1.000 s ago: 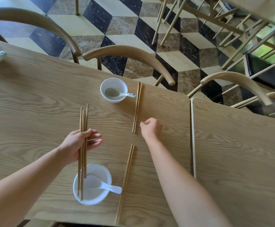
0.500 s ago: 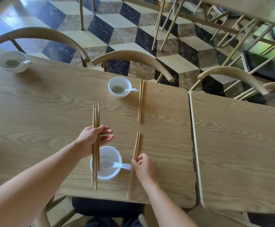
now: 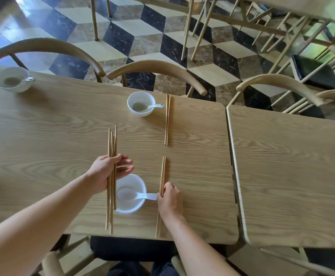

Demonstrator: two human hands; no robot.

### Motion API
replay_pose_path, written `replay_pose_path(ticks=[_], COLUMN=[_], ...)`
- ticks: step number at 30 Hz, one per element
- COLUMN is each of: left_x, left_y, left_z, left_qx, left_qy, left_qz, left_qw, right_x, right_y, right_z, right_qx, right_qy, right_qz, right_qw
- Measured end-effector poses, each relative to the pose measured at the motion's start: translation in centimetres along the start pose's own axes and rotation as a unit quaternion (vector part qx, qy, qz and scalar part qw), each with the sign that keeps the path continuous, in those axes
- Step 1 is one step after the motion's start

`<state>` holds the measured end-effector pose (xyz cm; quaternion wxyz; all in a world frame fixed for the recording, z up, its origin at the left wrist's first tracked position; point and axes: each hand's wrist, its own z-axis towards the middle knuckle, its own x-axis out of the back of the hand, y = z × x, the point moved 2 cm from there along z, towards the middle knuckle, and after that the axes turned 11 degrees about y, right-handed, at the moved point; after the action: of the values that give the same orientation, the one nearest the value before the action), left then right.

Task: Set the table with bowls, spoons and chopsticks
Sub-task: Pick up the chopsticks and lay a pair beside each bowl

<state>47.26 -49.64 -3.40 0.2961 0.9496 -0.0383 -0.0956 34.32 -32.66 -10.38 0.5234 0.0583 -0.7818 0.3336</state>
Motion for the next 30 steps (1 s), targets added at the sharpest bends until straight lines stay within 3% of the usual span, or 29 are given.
replay_pose_path(ticks=[30], left_x=[0.43], left_y=[-0.55], left_z=[0.31], left_qx=[0.007], left_qy=[0.0], left_qz=[0.011], left_qw=[1.0], right_x=[-0.27], right_y=[0.44], right_z=[0.28], right_qx=[0.009], right_qy=[0.0], right_qz=[-0.006], right_qw=[1.0])
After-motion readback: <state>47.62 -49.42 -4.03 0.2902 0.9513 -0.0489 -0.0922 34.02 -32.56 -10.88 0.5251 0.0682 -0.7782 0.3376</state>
